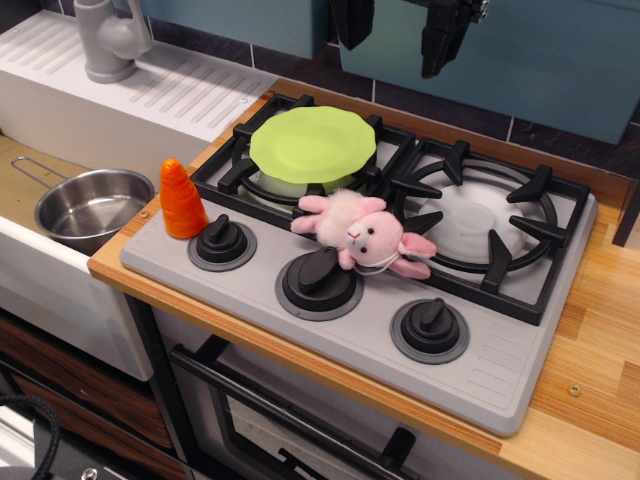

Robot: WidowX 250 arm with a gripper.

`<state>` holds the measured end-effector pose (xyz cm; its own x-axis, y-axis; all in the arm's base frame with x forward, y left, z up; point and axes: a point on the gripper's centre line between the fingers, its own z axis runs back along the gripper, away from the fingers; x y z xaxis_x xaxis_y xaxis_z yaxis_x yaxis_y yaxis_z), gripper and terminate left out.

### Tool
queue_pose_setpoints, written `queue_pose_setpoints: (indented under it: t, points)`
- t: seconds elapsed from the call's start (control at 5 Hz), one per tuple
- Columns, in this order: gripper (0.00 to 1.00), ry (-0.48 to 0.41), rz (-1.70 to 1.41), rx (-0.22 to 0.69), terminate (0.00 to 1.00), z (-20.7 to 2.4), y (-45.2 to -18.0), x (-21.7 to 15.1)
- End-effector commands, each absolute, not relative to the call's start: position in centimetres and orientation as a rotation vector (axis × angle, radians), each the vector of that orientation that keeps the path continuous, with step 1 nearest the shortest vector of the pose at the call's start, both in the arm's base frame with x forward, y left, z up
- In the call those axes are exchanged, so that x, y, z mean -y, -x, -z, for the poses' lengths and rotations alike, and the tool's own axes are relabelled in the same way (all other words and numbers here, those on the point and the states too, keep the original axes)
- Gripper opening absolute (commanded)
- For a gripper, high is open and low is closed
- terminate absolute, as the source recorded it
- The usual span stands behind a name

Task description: End effector reaching stuffedrabbit

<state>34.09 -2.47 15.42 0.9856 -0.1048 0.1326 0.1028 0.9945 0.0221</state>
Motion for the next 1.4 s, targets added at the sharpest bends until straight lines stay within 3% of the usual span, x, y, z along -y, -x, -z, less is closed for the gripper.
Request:
queue_pose_setpoints:
  t: [0.0, 0.8, 1.2]
  points:
    - [1.00, -0.015, 0.104, 0.134, 0.00, -15.4, -34.1, 2.5]
    - [1.00, -0.049, 0.076, 0.229, 0.00, -10.8, -30.8, 4.4]
    - [1.00, -0.054, 0.085, 0.274, 0.00, -8.7, -30.9, 3.8]
